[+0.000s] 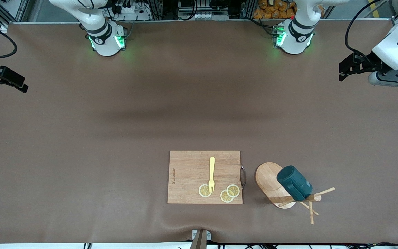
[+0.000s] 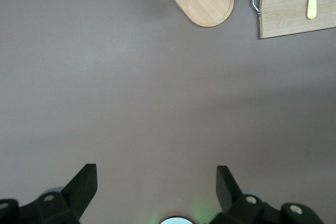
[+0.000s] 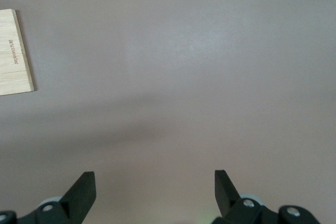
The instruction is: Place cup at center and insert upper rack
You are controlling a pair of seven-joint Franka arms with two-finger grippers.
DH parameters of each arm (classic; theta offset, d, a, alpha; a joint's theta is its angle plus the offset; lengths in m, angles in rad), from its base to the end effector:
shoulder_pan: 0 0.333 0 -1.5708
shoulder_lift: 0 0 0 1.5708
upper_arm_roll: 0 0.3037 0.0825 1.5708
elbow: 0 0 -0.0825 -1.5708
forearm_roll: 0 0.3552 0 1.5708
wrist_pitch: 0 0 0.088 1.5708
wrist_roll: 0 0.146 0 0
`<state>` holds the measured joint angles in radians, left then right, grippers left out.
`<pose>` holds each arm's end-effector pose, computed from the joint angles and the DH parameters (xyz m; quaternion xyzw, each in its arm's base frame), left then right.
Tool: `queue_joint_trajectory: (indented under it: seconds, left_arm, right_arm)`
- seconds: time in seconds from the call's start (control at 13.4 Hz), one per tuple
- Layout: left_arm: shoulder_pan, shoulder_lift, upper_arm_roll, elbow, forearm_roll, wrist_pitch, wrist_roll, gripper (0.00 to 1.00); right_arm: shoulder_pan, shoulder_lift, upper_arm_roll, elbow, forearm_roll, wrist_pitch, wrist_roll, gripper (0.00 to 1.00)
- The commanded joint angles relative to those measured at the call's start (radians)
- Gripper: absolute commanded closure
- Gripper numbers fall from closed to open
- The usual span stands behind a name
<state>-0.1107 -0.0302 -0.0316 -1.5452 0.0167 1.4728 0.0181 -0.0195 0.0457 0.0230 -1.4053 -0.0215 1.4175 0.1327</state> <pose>0.5003 -0.0693 0.5917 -0.9966 0.0794 0.0205 0.0101 0.5221 -0.0019 0.6081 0.9976 -0.0660 -0.0160 0.0112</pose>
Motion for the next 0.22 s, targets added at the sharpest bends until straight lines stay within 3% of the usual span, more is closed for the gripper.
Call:
queue_joint_trajectory:
  seconds: [0.0, 0.15]
  left_arm:
    - [-0.003, 0.001, 0.002, 0.02, 0.008, -0.019, 0.014, 0.0]
    - [-0.003, 0.001, 0.002, 0.019, 0.009, -0.019, 0.017, 0.0]
  right_arm:
    - [0.0, 0.005, 0.002, 0.02, -0.014, -0.015, 0.015, 0.0]
    - [0.0, 0.005, 0.002, 0.02, -0.014, -0.015, 0.015, 0.0]
